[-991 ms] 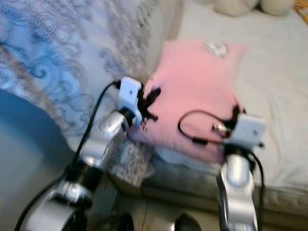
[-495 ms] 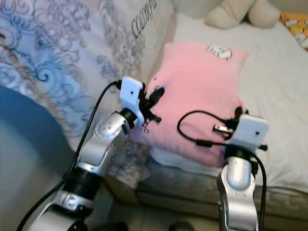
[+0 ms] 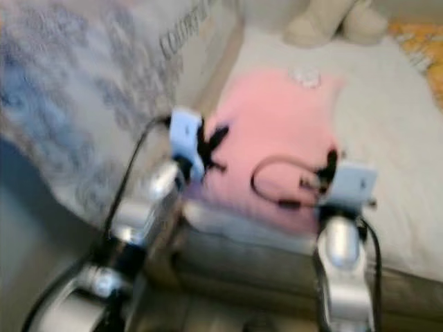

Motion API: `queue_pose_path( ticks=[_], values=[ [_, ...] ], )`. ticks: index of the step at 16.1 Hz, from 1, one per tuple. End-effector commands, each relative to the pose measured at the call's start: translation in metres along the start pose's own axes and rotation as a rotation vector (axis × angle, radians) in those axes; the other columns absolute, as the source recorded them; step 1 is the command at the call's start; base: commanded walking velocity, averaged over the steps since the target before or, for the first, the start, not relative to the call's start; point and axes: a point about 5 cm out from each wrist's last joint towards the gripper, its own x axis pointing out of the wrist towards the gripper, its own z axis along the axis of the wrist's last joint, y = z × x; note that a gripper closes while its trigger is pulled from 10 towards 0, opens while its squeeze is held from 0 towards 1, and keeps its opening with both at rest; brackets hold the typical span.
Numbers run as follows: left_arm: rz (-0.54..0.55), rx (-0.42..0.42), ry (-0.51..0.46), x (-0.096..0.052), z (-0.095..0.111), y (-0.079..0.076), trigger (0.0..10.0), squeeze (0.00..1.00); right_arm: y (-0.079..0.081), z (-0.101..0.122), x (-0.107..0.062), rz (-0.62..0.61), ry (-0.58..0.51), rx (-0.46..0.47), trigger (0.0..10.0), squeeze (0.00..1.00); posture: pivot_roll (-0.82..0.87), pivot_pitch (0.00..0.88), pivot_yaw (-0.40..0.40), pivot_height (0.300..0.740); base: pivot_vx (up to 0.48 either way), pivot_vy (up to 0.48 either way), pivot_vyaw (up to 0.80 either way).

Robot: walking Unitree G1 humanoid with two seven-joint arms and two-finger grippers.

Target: Clean up the room

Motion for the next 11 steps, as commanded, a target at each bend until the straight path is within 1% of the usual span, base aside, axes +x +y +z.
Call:
queue_pose_path(
  ticks=[1,5,8,11],
  values=[
    [0.025,0.023,-0.050,0.0024,0.0138,0.0075,10.0,0.00,-0.0022,0.0037,0.0011,-0.010,-0.017,0.002,10.0,0.05,-0.14,0.000,0.095,0.736,0.000,0.000,0.00],
    [0.051,0.007,-0.039,0.0050,0.0130,0.0103,10.0,0.00,0.0010,0.0023,0.0047,0.010,-0.010,0.014,10.0,0.06,-0.14,0.000,0.096,0.736,0.480,0.000,0.00],
    [0.063,0.008,-0.033,0.0062,0.0124,0.0124,10.0,0.00,0.0040,-0.0015,0.0034,0.024,0.007,0.024,10.0,0.06,-0.13,0.000,0.093,0.736,0.480,0.000,0.00],
    [0.087,-0.014,-0.029,0.0069,0.0126,0.0165,10.0,0.00,0.0034,-0.0022,0.0054,0.027,0.008,0.021,10.0,0.06,-0.13,0.000,0.093,0.736,0.465,0.000,0.00]
  ],
)
